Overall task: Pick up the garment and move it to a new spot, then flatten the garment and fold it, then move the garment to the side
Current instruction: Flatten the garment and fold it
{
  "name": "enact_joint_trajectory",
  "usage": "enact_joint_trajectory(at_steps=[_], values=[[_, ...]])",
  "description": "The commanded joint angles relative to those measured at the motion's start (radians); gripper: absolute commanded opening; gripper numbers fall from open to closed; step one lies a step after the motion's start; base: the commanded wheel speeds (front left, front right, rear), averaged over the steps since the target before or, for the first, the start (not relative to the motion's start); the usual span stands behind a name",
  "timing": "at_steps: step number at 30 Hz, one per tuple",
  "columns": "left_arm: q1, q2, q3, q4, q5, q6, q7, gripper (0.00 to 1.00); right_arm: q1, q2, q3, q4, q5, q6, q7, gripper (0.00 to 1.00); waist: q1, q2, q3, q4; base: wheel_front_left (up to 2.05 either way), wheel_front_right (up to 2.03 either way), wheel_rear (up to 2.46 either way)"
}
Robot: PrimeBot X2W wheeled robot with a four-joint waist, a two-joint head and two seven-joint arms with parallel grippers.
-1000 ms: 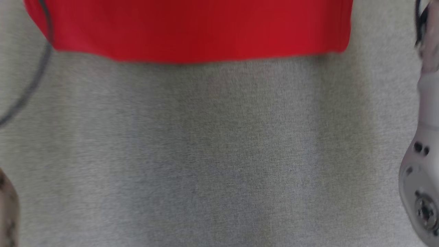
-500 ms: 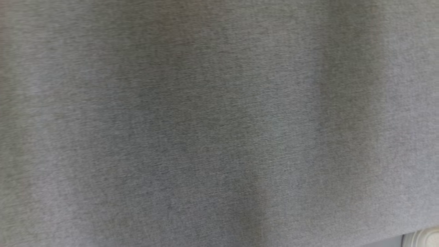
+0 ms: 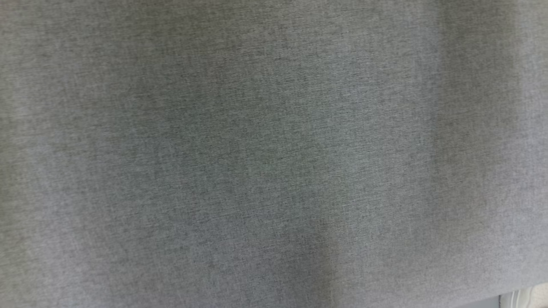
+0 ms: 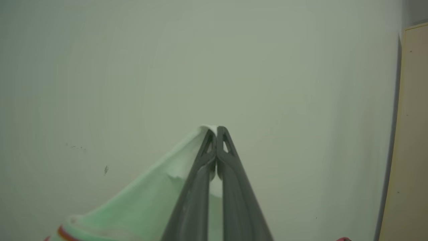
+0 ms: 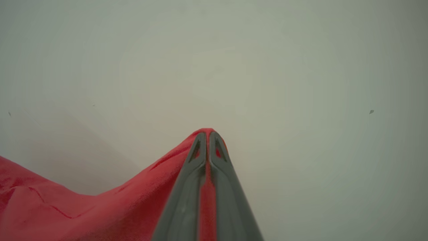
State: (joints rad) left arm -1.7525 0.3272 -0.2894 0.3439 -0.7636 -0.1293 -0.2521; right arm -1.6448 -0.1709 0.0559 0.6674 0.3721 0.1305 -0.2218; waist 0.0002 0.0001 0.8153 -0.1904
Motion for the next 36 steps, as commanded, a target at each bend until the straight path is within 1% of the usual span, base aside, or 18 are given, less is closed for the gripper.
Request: enact_joint_trajectory(at_steps=[1,4,5,9,10,14,16,18,19,23,26,30,32,36], values=[[0.036,0.011,-0.016,-0.023,-0.026,-0.001,-0.007,0.00,0.026,-0.018,0.027,0.008,0.018,0.000,-0.008,0.00,-0.0002,-0.0001,0.004,0.012,0.00,0.00,0.00],[0.134,0.038,-0.040,-0.059,-0.079,-0.001,-0.010,0.00,0.088,-0.045,0.091,0.012,0.043,0.000,-0.013,0.00,-0.0002,-0.0001,-0.013,0.025,0.00,0.00,0.00],[0.167,0.040,-0.033,-0.072,-0.104,-0.001,-0.010,0.00,0.111,-0.054,0.114,0.009,0.048,0.000,-0.012,0.00,-0.0002,-0.0001,-0.023,0.029,0.00,0.00,0.00],[0.322,0.067,-0.066,-0.128,-0.179,0.000,-0.003,0.00,0.198,-0.094,0.167,-0.017,0.100,0.000,0.016,0.00,-0.0002,-0.0001,-0.080,0.048,0.00,0.00,0.00],[0.416,0.085,-0.087,-0.151,-0.207,0.000,-0.002,0.00,0.266,-0.101,0.163,-0.020,0.134,0.000,0.049,0.00,-0.0002,-0.0001,-0.125,0.061,0.00,0.00,0.00],[0.626,0.097,-0.108,-0.164,-0.273,0.004,0.024,0.00,0.402,-0.110,0.150,-0.045,0.194,0.000,0.174,0.00,-0.0002,-0.0001,-0.226,0.085,0.00,0.00,0.00],[0.730,0.105,-0.120,-0.181,-0.291,0.023,0.037,0.00,0.473,-0.118,0.142,-0.071,0.210,0.000,0.234,0.00,-0.0002,-0.0001,-0.269,0.094,0.00,0.00,0.00],[0.836,0.101,-0.118,-0.190,-0.321,0.037,0.030,0.00,0.555,-0.119,0.134,-0.102,0.216,0.000,0.282,0.00,-0.0002,-0.0001,-0.316,0.101,0.00,0.00,0.00],[0.883,0.103,-0.124,-0.196,-0.324,0.042,0.028,0.00,0.590,-0.121,0.129,-0.120,0.213,0.000,0.311,0.00,-0.0002,-0.0001,-0.335,0.104,0.00,0.00,0.00],[1.061,0.073,-0.115,-0.226,-0.374,0.066,0.009,0.00,0.729,-0.119,0.087,-0.199,0.181,0.000,0.407,0.00,-0.0002,-0.0001,-0.408,0.114,0.00,0.00,0.00],[1.167,0.051,-0.105,-0.239,-0.394,0.075,0.001,0.00,0.822,-0.097,0.048,-0.255,0.144,0.000,0.480,0.00,-0.0002,-0.0001,-0.450,0.120,0.00,0.00,0.00],[1.279,0.013,-0.094,-0.238,-0.428,0.070,-0.007,0.00,0.935,-0.074,-0.017,-0.312,0.086,0.000,0.562,0.00,-0.0002,-0.0001,-0.499,0.139,0.00,0.00,0.00],[1.303,0.005,-0.091,-0.240,-0.442,0.067,-0.008,0.00,0.961,-0.067,-0.033,-0.325,0.069,0.000,0.578,0.00,-0.0002,-0.0001,-0.509,0.142,0.00,0.00,0.00],[1.398,-0.013,-0.101,-0.240,-0.501,0.056,0.013,0.00,1.067,-0.047,-0.098,-0.356,-0.020,0.000,0.632,0.00,-0.0002,-0.0001,-0.549,0.159,0.00,0.00,0.00]])
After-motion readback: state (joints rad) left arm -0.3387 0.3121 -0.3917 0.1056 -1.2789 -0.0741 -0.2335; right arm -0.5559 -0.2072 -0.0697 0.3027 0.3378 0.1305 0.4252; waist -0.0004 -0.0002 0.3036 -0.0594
